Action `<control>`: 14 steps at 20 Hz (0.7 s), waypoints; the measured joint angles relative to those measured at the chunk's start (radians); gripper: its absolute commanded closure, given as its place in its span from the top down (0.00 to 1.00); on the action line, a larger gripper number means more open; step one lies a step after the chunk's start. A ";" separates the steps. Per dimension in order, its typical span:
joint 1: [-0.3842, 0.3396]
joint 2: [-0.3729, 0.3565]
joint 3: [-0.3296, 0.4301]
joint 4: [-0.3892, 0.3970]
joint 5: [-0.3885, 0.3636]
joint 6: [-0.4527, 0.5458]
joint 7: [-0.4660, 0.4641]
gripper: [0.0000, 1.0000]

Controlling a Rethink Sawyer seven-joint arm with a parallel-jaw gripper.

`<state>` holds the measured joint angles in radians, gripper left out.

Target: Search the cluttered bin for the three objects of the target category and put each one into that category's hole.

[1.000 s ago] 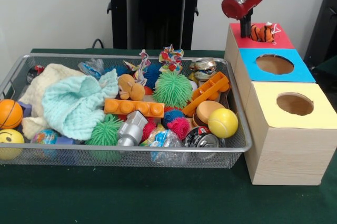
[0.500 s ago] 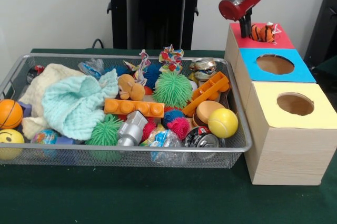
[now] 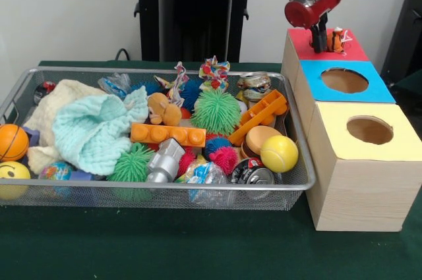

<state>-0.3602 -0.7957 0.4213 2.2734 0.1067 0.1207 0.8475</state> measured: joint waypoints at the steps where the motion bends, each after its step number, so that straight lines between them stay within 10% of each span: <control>1: 0.006 -0.001 0.000 0.000 0.002 -0.005 0.000 0.00; 14: 0.043 -0.072 -0.013 0.000 0.029 0.013 0.000 0.00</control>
<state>-0.3176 -0.8677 0.4083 2.2737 0.1359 0.1338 0.8475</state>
